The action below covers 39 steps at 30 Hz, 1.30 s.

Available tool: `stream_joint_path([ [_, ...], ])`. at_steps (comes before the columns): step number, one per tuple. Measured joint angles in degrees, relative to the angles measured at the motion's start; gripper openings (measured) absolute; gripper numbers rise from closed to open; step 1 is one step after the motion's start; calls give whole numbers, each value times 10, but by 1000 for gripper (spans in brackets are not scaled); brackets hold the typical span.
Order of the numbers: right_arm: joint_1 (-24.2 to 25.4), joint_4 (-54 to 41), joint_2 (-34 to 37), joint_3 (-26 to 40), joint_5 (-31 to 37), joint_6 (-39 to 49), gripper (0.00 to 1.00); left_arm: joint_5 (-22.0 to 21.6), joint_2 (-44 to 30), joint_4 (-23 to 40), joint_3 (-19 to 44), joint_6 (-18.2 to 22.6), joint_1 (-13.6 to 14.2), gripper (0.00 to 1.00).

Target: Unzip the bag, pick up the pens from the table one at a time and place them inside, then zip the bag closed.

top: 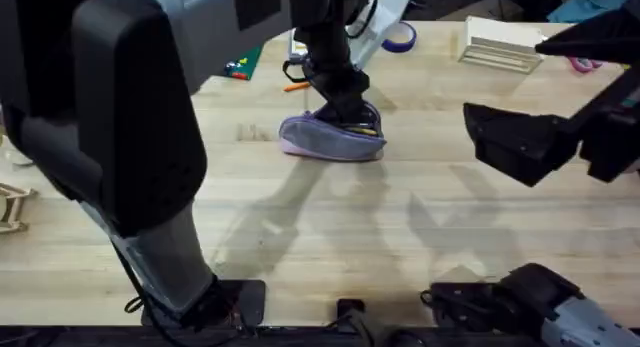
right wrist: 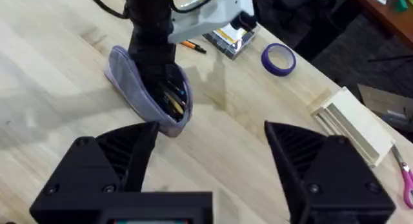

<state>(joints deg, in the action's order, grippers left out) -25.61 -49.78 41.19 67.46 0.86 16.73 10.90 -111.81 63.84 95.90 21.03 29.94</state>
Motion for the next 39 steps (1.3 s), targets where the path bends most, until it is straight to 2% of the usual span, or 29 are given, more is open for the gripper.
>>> stream_joint_path([
  [7, 0, 0, 0, 0, 0, 0, 998, 32, 0, 26, 0, 54, -3, 43],
  [8, 0, 0, 0, 0, 0, 1, 998, 33, 0, 26, 0, 60, -3, 82],
  [9, 0, 0, 0, 0, 0, 1, 998, 34, 0, 26, 0, 62, -3, 188],
  [10, 0, 0, 0, 0, 0, 2, 998, 36, 0, 26, 0, 63, -3, 345],
  [11, 0, 0, 0, 0, 0, 2, 998, 43, 0, 27, 0, 65, -3, 772],
  [12, 0, 0, 0, 0, 0, 2, 999, 44, 0, 27, 0, 65, -3, 932],
  [13, 0, 0, 0, 0, 0, 2, 998, 45, 0, 28, 0, 66, -3, 973],
  [29, 0, 0, 0, 0, 0, 2, 999, 45, 8, 27, 8, 67, -3, 993],
  [34, 0, 0, 0, 0, 0, 2, 998, 45, 40, 14, 38, 67, -4, 993],
  [39, 0, 0, 0, 0, 0, 2, 998, 45, 42, 0, 66, 67, -19, 993],
])
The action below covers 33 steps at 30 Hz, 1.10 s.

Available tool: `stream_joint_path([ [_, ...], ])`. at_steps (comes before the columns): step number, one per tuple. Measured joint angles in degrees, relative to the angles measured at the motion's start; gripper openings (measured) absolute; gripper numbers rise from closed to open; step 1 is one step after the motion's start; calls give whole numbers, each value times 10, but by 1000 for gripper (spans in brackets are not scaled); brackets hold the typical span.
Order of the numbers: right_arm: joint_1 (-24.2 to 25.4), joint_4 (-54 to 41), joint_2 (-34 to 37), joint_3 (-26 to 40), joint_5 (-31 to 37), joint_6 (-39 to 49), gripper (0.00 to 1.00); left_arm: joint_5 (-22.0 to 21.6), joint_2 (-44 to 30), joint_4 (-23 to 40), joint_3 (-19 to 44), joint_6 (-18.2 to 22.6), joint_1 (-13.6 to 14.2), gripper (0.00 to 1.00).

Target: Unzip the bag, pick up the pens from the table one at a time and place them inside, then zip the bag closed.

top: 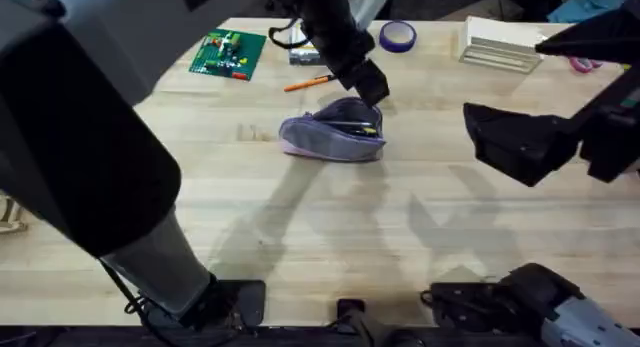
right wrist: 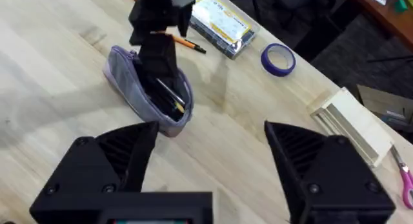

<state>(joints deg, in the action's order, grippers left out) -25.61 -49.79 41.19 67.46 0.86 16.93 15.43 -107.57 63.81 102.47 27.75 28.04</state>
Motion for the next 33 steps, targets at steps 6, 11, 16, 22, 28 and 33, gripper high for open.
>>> stream_joint_path([
  [6, 0, 0, 0, 0, 0, 0, 998, 0, 0, -29, 0, 2, -39, 993],
  [11, 0, 0, 0, 0, 0, 0, 998, 0, 0, -46, 0, 2, -78, 993],
  [16, 0, 0, 0, 0, 0, 0, 998, 0, 0, -47, 0, 2, -106, 993],
  [22, 0, 0, 0, 0, 0, 0, 999, -2, 0, -63, 0, 2, -118, 993],
  [28, 0, 0, 0, 0, 0, 0, 998, -2, 0, -85, 0, 8, -120, 993],
  [33, 0, 0, 0, 0, 0, 0, 998, -2, -3, -98, 0, 22, -120, 993],
])
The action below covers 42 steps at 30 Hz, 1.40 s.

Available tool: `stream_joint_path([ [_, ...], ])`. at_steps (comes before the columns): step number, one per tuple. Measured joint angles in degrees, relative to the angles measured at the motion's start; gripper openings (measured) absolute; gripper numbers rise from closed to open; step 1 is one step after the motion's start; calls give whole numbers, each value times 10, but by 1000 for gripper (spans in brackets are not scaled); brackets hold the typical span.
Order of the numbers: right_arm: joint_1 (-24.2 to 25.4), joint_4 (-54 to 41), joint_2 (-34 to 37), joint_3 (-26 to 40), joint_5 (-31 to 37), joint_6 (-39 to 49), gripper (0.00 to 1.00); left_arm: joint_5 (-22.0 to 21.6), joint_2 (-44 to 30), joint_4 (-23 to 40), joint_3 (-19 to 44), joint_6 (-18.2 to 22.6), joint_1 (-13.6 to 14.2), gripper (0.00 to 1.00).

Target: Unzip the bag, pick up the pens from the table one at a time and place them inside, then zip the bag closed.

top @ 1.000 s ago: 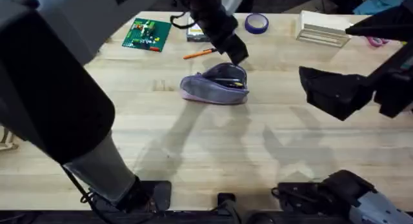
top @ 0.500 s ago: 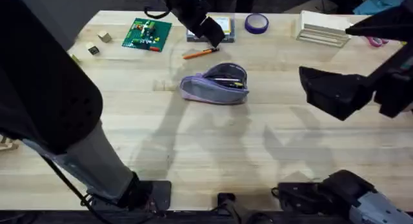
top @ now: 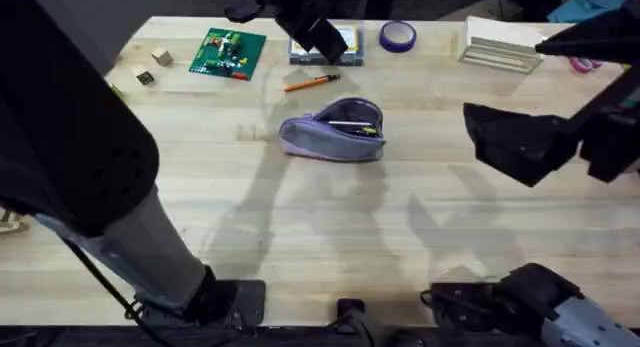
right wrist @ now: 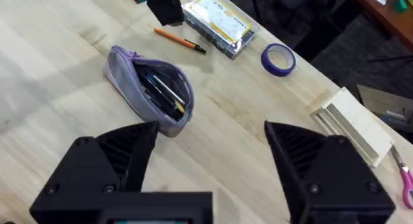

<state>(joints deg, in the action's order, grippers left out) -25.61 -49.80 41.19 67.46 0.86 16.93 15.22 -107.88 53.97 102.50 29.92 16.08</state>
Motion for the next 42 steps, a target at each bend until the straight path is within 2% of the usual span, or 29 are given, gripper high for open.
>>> stream_joint_path([
  [21, 0, 0, 0, 0, 0, 0, 998, -1, -123, -17, 2, 14, 0, 993],
  [27, 0, 0, 0, 0, 0, 0, 998, -28, -158, -23, 2, 15, -2, 993],
  [32, 0, 0, 0, 0, 0, 0, 998, -35, -160, -44, 2, 14, -11, 994],
  [42, 0, 0, 0, 0, 0, 1, 997, -43, -169, -45, 3, 14, -23, 992],
])
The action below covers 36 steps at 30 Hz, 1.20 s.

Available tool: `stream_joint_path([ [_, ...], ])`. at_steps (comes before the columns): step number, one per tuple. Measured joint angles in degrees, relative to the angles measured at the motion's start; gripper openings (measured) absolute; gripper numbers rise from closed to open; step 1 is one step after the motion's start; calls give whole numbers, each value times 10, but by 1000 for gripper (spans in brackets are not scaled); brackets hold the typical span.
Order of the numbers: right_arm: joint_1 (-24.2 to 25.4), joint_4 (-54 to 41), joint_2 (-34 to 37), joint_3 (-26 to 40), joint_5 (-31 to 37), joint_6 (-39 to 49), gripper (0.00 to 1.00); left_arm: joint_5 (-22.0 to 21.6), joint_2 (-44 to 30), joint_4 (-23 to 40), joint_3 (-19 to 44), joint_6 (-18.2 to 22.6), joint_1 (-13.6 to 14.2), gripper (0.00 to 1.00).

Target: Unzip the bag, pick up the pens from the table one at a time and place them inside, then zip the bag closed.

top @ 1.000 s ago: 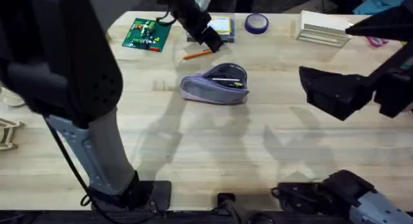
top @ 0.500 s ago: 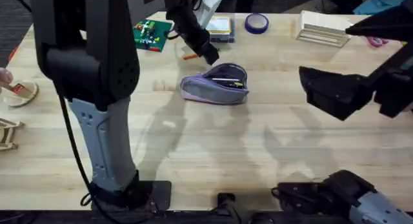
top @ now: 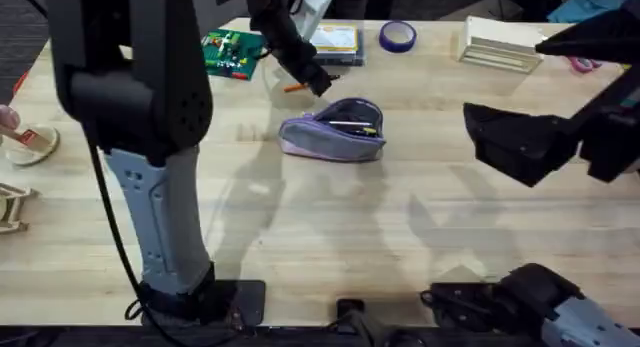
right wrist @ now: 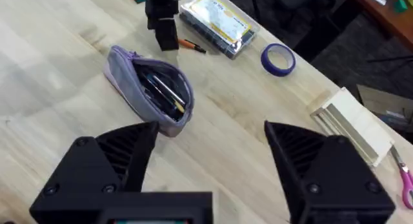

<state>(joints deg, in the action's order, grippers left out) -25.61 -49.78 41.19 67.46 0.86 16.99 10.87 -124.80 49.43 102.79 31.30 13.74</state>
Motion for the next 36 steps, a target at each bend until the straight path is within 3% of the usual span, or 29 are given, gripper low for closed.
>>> stream_joint_path([
  [11, 0, 0, 0, 0, 0, 0, 997, 10, -34, 16, 9, -13, 0, 996],
  [17, 0, 7, 0, 0, 0, 0, 998, 14, -34, 22, 11, -15, -1, 553],
  [20, 0, 11, 0, 0, 0, 0, 999, 15, -35, 20, 11, -17, -1, 390],
  [21, 0, 13, 0, 0, 0, 0, 998, 16, -35, 20, 11, -18, -1, 119],
  [22, 0, 13, 0, 0, 0, 0, 998, 18, -35, 20, 11, -18, -1, 67],
  [34, 0, 13, 0, 0, 0, 2, 998, 19, -35, 21, 12, -18, -1, 41],
  [36, 0, 13, 0, 0, 0, 2, 999, 17, -35, 48, 20, -18, -1, 42],
])
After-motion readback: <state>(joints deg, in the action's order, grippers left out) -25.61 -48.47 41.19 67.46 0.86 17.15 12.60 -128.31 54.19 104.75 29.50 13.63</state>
